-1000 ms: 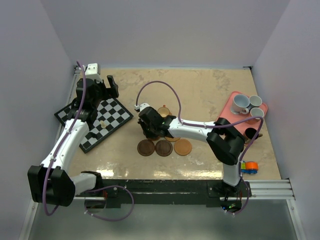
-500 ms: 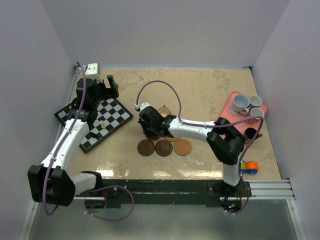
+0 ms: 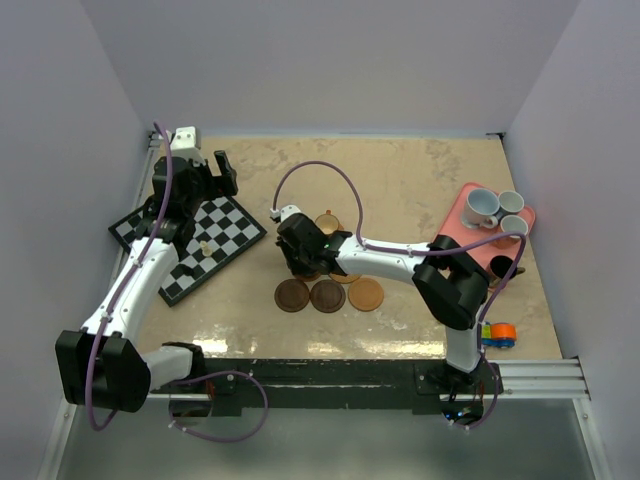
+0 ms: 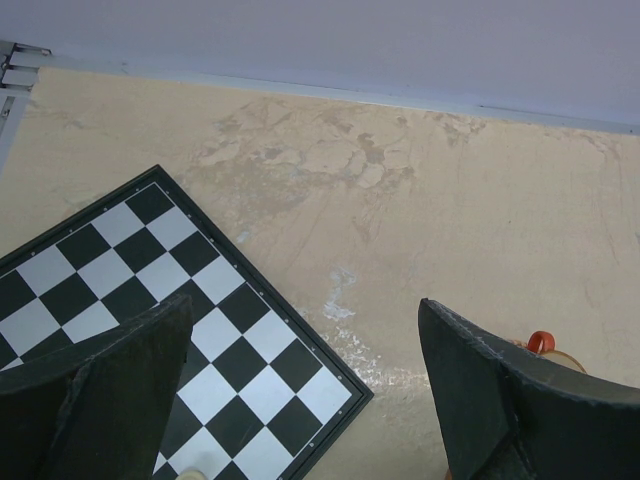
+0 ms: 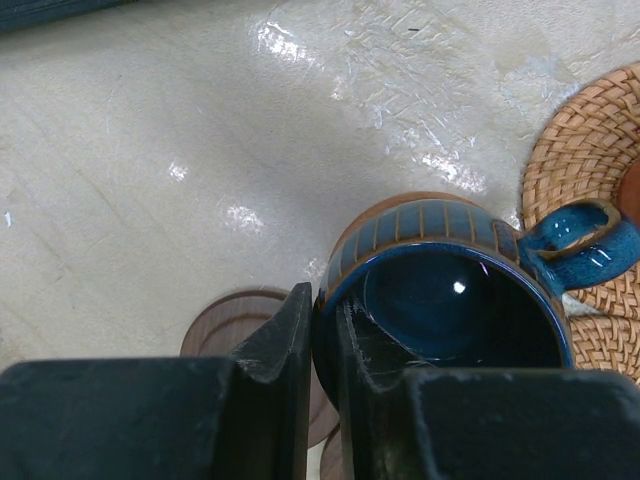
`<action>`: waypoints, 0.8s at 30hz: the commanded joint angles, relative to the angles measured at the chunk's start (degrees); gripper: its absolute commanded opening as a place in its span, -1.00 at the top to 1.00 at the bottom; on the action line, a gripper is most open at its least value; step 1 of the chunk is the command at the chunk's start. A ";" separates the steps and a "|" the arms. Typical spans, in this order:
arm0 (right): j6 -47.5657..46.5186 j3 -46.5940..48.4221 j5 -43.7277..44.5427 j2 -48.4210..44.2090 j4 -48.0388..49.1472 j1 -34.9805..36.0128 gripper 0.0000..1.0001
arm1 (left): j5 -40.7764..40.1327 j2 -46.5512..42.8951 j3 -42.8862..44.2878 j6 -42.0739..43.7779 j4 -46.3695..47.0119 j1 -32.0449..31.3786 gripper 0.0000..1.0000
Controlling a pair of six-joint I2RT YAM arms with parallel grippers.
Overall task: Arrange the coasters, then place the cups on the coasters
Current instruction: Place the cup on the coaster.
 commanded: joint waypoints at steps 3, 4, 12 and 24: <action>-0.53 1.86 3.18 0.99 -0.12 -0.35 0.66 | 0.83 -0.04 1.52 -1.01 2.45 0.11 -0.98; -0.71 2.03 3.27 0.99 -0.12 -0.35 0.64 | 0.74 0.04 1.52 -1.01 2.45 0.11 -0.98; -1.76 2.91 3.71 0.46 -1.18 -0.35 0.36 | 0.83 0.13 1.61 -1.01 2.45 0.11 -0.97; -5.37 8.18 0.72 -3.14 -3.28 -0.35 -0.14 | 0.83 0.40 1.52 -0.92 2.45 0.11 -0.98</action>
